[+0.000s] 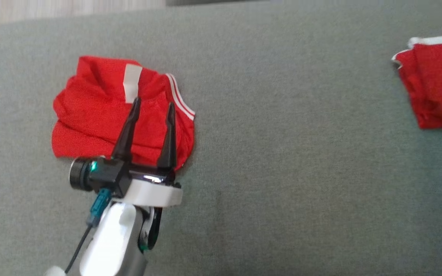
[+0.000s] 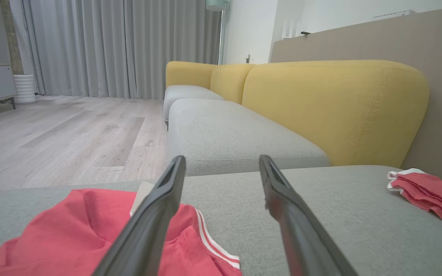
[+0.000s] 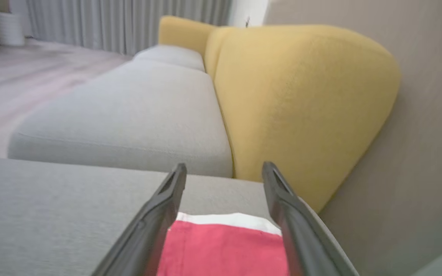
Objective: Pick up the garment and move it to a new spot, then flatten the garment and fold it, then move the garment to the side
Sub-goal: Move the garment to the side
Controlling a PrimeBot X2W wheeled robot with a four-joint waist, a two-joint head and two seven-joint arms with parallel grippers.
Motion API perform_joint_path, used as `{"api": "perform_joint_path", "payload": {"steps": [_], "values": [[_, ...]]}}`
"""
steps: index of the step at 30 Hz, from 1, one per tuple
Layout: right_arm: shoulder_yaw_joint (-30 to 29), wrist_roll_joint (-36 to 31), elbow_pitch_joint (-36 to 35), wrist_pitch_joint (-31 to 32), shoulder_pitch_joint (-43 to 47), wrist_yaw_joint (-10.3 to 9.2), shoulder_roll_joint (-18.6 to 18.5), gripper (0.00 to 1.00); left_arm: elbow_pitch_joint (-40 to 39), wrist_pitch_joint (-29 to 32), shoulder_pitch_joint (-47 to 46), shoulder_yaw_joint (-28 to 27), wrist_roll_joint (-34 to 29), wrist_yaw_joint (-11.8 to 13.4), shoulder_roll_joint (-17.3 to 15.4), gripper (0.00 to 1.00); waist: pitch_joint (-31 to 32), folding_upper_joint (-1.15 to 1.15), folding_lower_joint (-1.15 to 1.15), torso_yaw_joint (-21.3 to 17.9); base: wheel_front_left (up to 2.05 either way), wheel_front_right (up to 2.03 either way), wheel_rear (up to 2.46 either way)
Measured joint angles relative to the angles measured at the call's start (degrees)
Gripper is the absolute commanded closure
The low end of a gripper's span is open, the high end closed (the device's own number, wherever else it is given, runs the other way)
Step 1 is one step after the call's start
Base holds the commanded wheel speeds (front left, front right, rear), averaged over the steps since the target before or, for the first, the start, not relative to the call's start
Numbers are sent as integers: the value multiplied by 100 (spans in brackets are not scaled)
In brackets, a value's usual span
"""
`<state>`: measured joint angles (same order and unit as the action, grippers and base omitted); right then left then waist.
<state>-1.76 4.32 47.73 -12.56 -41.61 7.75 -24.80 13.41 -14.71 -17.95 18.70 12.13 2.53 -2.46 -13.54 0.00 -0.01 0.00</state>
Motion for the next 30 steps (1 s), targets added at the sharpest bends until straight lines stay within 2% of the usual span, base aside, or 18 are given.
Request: {"api": "perform_joint_path", "payload": {"steps": [8,13,17,22,30], "values": [[-353,493,-1769,-55,1140,0,1223,0,-31,0,479,-260,49,3,-2,0,601,0,0,-106,0,0,0],[-442,651,-2643,-24,2257,0,1951,0,-36,0,1022,-359,49,-12,-3,0,961,0,-1,-135,0,0,0],[-412,703,-3008,-5,3045,0,2129,0,-44,0,1267,-423,60,-48,-15,0,1175,0,-1,-128,0,0,0],[-365,666,-3091,-112,3804,0,2204,0,-76,0,1425,-430,155,-52,-22,0,1306,0,0,-67,0,0,0],[-350,891,-3262,-164,4073,0,2220,0,-87,0,1623,-458,192,-16,-25,0,1354,0,1,-34,0,0,0]]}}
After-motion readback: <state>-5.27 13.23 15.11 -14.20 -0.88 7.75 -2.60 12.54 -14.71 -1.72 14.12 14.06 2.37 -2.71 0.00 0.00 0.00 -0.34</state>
